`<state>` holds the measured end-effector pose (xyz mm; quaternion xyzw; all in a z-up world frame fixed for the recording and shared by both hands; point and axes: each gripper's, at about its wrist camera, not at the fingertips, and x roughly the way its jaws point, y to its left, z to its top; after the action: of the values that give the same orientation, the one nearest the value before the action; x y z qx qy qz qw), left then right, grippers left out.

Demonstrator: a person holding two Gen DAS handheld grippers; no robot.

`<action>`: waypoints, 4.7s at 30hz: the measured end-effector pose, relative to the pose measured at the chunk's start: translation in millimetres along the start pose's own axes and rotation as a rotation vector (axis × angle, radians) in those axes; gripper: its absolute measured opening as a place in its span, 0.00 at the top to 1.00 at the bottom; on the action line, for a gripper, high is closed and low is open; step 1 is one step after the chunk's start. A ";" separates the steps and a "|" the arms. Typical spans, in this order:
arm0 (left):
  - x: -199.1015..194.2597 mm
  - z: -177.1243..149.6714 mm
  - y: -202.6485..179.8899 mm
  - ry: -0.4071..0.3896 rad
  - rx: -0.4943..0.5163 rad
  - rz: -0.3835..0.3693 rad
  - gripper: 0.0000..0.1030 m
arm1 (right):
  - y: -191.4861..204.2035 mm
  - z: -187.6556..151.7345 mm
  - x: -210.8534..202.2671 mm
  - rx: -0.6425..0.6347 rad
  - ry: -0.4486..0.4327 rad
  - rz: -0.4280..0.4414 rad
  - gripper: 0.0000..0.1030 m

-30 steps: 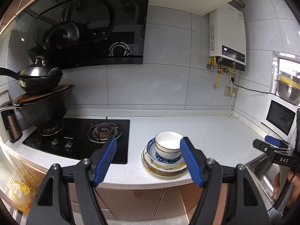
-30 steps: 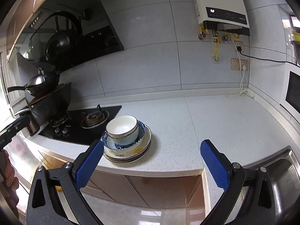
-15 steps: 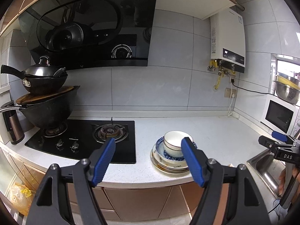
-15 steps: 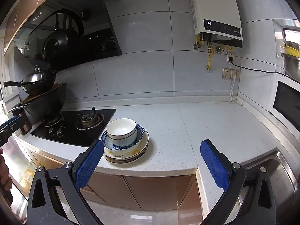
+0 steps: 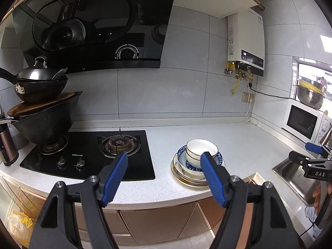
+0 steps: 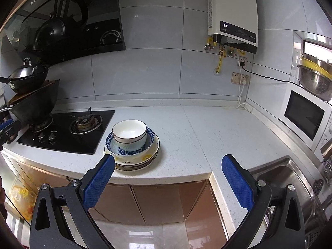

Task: Organize plates and bowls

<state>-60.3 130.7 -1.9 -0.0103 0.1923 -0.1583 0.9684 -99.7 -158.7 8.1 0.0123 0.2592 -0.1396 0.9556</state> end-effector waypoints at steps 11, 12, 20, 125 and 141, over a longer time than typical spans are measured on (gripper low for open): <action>-20.2 2.7 -7.6 -0.009 -0.011 0.053 0.30 | -30.2 -0.1 -0.2 0.100 0.012 0.022 0.01; -22.5 2.8 -10.9 -0.011 -0.010 0.063 0.30 | -35.3 -1.8 0.4 0.112 0.020 0.024 0.01; -33.7 -3.3 -31.3 0.025 0.017 0.128 0.30 | -51.0 -19.2 19.1 -0.001 0.173 0.064 0.01; -15.8 -5.4 -64.2 0.091 -0.031 0.188 0.30 | -71.4 -4.6 11.9 -0.052 0.104 0.112 0.01; -17.7 -8.0 -64.7 0.105 -0.039 0.201 0.30 | -73.4 -4.4 14.9 -0.047 0.104 0.122 0.01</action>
<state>-98.4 75.1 2.4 -0.0016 0.2461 -0.0572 0.9676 -109.6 -232.7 0.5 0.0130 0.3103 -0.0744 0.9476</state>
